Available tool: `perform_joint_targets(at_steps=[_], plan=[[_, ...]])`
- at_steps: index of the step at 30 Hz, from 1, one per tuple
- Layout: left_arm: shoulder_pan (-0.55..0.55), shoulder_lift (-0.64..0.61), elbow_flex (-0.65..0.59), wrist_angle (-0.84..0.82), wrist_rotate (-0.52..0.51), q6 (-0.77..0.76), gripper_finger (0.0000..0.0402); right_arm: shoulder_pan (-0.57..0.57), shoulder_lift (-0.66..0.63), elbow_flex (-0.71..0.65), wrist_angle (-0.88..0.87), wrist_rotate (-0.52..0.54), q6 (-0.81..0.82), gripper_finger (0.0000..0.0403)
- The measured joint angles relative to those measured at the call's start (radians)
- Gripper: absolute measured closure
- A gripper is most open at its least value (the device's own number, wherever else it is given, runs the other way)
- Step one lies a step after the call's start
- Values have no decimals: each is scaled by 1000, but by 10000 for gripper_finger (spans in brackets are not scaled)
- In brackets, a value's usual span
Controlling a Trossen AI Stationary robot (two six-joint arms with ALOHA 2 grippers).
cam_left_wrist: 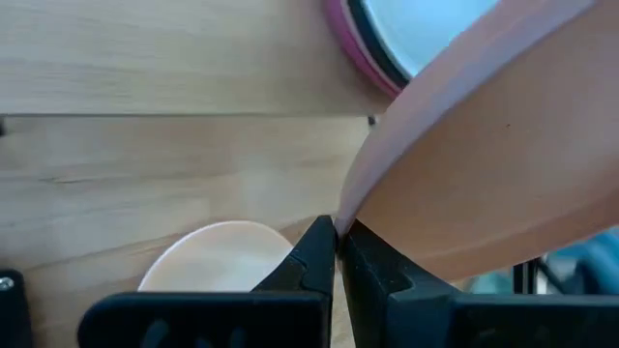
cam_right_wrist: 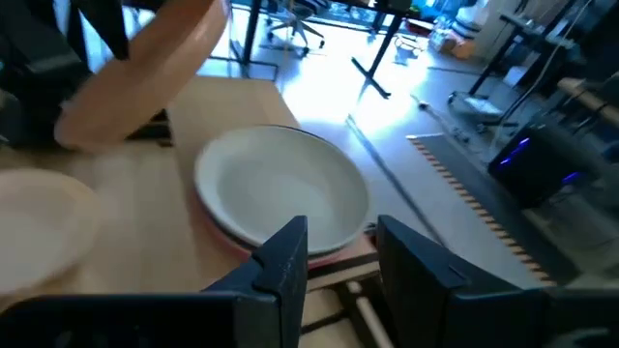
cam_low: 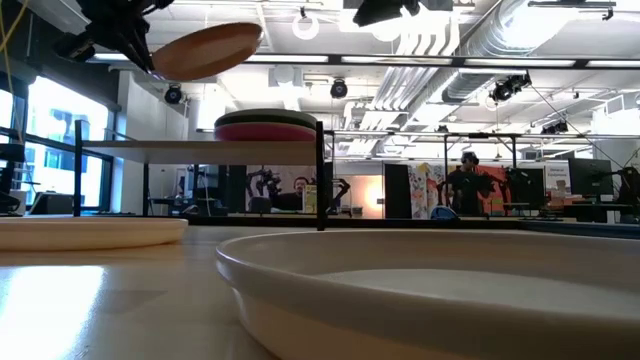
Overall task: Place and stack plates onto a shelf
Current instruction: Put the orange plate on the shelf
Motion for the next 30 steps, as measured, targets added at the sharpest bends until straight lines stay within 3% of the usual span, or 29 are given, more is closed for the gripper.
perform_joint_targets(at_steps=[10, 20, 30], plan=[[79, -9, 0, -3, -81, -266, 401, -127, 0, 0, -7, 1, -224, 293], [138, -51, -1, -185, -105, -554, 401, -249, 0, 0, -65, -163, -239, 293], [162, -70, -1, -193, -192, -691, 401, -281, 1, 0, -162, -177, -238, 293]])
